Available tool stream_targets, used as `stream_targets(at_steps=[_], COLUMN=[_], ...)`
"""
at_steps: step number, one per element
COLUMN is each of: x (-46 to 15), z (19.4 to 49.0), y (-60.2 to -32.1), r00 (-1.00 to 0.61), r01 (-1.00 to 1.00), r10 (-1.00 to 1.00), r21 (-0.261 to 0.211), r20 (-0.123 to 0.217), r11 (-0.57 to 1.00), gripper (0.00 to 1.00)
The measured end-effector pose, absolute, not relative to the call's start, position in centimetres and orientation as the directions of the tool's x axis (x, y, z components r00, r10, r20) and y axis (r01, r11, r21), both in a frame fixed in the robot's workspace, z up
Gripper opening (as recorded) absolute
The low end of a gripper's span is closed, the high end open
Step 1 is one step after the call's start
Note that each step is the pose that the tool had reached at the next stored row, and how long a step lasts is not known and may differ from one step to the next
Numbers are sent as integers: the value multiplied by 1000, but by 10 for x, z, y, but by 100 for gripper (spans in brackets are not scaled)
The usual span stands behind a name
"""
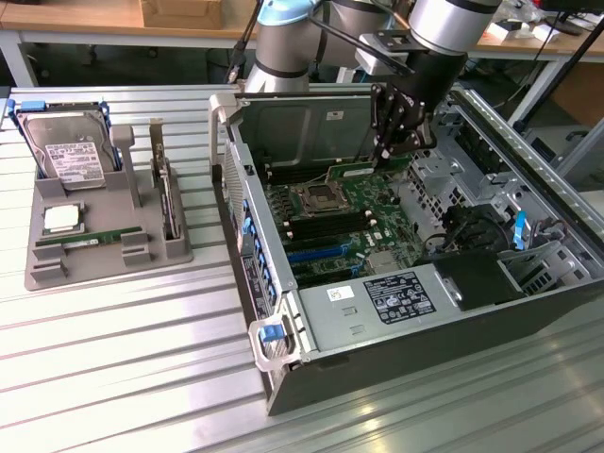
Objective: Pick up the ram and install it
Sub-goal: 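Insert the ram into the slot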
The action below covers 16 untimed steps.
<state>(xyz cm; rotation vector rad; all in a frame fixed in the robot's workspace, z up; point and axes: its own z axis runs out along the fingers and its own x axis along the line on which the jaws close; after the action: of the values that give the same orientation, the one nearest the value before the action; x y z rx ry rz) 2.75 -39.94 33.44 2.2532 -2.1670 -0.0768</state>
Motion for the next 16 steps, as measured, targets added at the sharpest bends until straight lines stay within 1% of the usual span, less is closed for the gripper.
stream_targets(at_steps=[16], x=[27], z=[327], y=[-399], r00=[38], r01=[-998], r10=[-999], r21=[44], r20=[-25], r11=[-40], gripper=[12])
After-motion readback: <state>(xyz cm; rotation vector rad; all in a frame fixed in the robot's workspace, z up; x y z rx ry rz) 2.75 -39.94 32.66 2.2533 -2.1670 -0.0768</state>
